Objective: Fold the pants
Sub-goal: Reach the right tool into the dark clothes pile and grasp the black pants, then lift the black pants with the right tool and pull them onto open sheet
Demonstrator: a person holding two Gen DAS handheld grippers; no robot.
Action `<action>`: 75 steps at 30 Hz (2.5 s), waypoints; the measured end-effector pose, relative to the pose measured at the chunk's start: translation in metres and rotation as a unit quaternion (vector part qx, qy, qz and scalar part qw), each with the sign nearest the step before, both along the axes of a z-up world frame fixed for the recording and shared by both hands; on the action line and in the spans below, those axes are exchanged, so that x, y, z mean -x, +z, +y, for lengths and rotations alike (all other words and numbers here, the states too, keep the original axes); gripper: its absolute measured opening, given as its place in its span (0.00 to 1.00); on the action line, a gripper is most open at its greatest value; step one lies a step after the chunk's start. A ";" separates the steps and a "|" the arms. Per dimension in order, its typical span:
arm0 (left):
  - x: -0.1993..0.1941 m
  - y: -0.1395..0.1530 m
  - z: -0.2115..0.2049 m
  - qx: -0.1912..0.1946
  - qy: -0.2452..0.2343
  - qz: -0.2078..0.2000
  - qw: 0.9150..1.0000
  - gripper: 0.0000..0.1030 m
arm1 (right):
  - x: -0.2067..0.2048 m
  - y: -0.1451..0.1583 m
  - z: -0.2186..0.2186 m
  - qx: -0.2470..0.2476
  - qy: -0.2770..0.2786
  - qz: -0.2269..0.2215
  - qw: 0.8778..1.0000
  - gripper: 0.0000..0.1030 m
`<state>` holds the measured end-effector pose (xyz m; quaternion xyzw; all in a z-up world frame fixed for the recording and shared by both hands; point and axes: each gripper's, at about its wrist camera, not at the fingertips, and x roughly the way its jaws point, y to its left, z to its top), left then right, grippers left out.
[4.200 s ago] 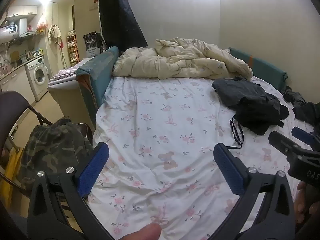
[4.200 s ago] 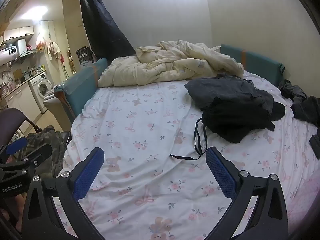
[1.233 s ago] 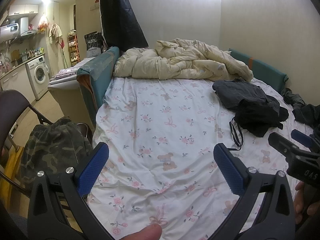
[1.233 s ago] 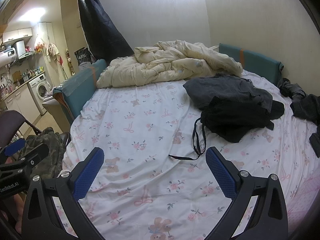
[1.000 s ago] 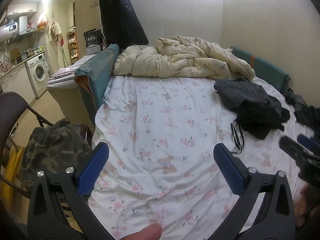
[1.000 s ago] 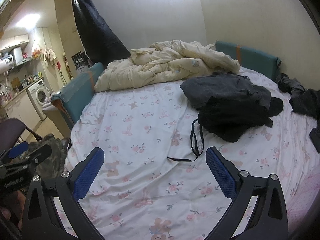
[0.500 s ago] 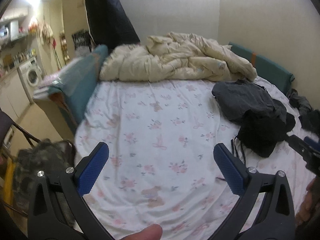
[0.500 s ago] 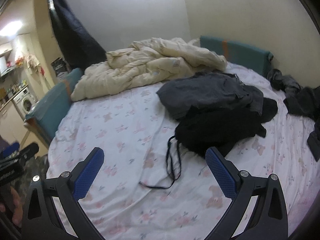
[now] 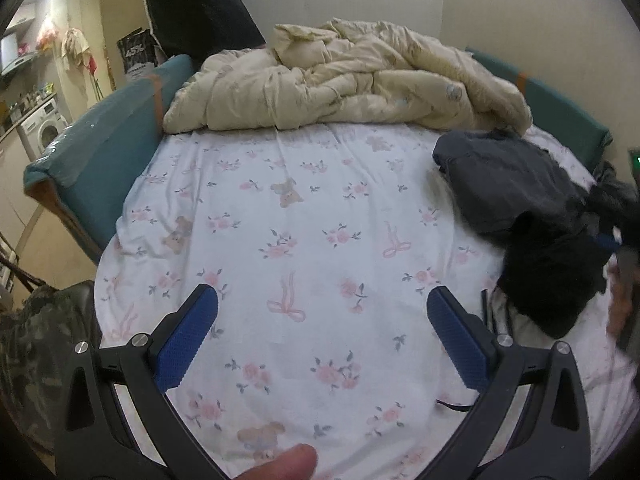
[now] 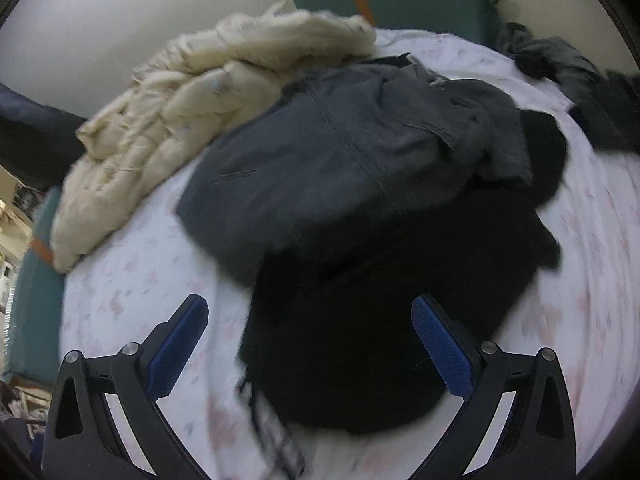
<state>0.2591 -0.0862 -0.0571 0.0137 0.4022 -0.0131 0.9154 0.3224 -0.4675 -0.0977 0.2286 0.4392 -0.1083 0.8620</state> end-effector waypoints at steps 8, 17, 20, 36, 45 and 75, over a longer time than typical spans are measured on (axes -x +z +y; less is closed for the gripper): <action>-0.016 -0.028 0.022 -0.032 0.004 0.010 0.999 1.00 | -0.125 -0.041 -0.016 0.115 0.048 0.077 0.989 1.00; -0.021 -0.043 0.033 -0.024 0.007 0.026 0.999 1.00 | -0.060 -0.034 -0.005 0.038 0.070 0.046 0.996 1.00; -0.015 -0.037 0.031 -0.018 0.006 0.026 0.999 1.00 | -0.037 -0.044 0.015 0.041 0.099 0.068 0.992 1.00; 0.103 0.050 0.115 0.029 0.053 0.027 0.998 1.00 | 0.042 0.037 0.085 0.091 0.195 0.015 0.976 0.10; 0.192 0.074 0.167 0.066 0.086 -0.009 0.994 1.00 | 0.150 0.141 0.178 0.030 0.299 -0.076 0.951 0.10; 0.209 0.058 0.220 0.072 0.170 0.001 0.983 1.00 | 0.172 -0.048 0.280 -0.011 0.303 0.133 0.944 0.59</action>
